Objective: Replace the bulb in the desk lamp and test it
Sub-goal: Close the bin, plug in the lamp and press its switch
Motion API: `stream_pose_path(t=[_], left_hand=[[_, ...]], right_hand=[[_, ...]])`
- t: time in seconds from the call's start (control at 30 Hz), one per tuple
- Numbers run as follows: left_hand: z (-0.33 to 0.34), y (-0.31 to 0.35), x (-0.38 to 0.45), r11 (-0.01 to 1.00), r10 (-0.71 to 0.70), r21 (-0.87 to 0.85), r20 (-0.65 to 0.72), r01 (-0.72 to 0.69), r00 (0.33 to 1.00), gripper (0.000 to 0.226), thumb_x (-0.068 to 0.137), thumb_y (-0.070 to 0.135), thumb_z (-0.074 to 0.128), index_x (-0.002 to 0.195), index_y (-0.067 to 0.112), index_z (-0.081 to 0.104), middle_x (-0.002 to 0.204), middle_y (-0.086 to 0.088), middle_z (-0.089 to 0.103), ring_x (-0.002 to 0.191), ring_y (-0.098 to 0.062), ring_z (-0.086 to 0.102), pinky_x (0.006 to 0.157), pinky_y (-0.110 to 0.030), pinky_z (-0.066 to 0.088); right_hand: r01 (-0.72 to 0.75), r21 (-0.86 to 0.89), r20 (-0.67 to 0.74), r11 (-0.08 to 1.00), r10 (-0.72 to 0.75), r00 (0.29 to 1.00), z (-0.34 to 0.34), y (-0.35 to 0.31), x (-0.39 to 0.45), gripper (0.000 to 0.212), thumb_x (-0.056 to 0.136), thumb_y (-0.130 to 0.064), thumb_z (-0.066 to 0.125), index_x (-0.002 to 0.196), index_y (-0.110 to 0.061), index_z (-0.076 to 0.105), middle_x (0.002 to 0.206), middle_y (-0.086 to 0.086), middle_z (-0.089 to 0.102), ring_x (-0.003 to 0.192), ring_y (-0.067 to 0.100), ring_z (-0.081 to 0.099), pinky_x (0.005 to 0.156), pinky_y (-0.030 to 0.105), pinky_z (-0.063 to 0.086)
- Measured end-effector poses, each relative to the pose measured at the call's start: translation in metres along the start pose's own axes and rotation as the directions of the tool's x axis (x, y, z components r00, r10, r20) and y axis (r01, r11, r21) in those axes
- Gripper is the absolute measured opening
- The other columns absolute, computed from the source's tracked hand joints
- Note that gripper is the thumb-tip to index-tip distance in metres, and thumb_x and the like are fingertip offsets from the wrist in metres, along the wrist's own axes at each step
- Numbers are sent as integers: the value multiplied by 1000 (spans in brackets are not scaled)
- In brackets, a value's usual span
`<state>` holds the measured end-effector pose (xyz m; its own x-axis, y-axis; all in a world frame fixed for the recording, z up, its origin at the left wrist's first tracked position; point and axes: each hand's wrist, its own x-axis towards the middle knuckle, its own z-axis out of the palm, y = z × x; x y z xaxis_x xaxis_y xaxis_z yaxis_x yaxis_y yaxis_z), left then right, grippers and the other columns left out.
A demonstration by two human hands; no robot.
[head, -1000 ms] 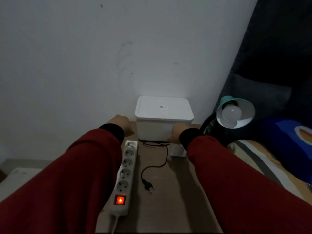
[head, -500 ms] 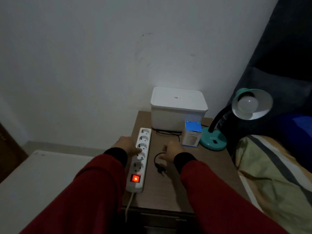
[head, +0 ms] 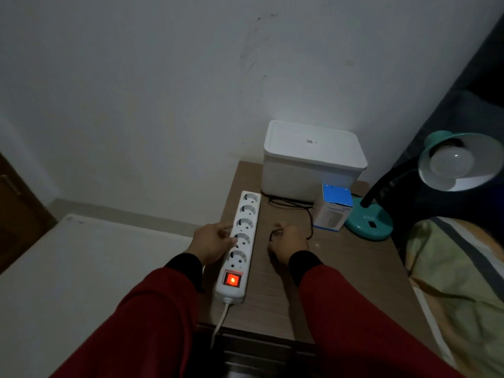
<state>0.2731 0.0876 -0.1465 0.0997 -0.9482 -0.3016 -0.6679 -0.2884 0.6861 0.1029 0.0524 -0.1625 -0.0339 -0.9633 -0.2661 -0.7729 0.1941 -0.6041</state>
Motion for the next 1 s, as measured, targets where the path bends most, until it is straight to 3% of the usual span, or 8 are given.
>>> stream_pose_path(t=[0.17,0.23,0.33,0.43,0.5,0.63,0.77,1.0], left_hand=[[-3,3,11,997,-13,-82,4,14,1000,47,89,19,62,135,20,52,128,-8,63,122,-20,55,107,-27,38],[-3,2,14,996,-16,-87,10,16,1000,47,89,19,62,135,21,53,129,-7,63,124,-20,54,109,-29,38],[0,-1,15,987,-30,-157,26,33,999,46,89,16,62,134,22,53,133,-8,60,126,-21,52,110,-31,37],[1,-5,14,976,-27,-216,22,32,999,46,89,13,62,134,21,54,133,-8,60,125,-19,53,106,-28,38],[1,-7,15,975,-14,-222,12,17,1000,45,89,14,63,132,22,55,132,-8,61,123,-17,54,102,-23,38],[0,-8,16,974,-6,-226,20,10,1000,45,89,15,62,133,22,54,131,-7,61,123,-16,55,94,-17,35],[0,-7,16,969,-2,-245,33,10,999,46,90,13,62,134,22,54,132,-6,61,124,-15,54,90,-15,34],[1,-9,18,971,9,-238,16,-5,1000,46,89,13,62,133,22,54,131,-6,62,119,-14,57,89,-16,36]], right_hand=[[164,282,-176,945,-117,978,-20,-32,14,53,86,0,54,132,-26,53,76,-2,60,78,23,61,83,41,57],[219,350,-211,911,-151,966,-24,-45,17,51,87,-1,57,131,-26,54,76,-4,56,78,16,55,84,36,54],[280,311,-259,908,-203,944,-19,-55,21,41,84,-4,65,124,-16,62,88,2,58,84,13,54,79,20,45],[264,299,-238,917,-196,951,-7,-56,22,25,81,-5,69,106,-8,69,83,3,58,77,14,55,68,24,50],[245,280,-235,928,-182,955,2,-53,23,19,79,-5,70,98,-6,70,82,4,60,75,13,56,73,29,55],[273,177,-243,946,-227,943,16,-48,23,14,80,-4,69,94,-5,70,94,9,68,77,9,56,63,11,41],[311,68,-167,948,-297,940,21,-46,22,15,78,-6,71,93,-6,71,103,9,70,83,12,60,74,15,43],[301,-53,-164,952,-306,938,26,-46,25,12,78,-10,69,89,-9,72,98,10,71,91,20,65,74,19,45]])
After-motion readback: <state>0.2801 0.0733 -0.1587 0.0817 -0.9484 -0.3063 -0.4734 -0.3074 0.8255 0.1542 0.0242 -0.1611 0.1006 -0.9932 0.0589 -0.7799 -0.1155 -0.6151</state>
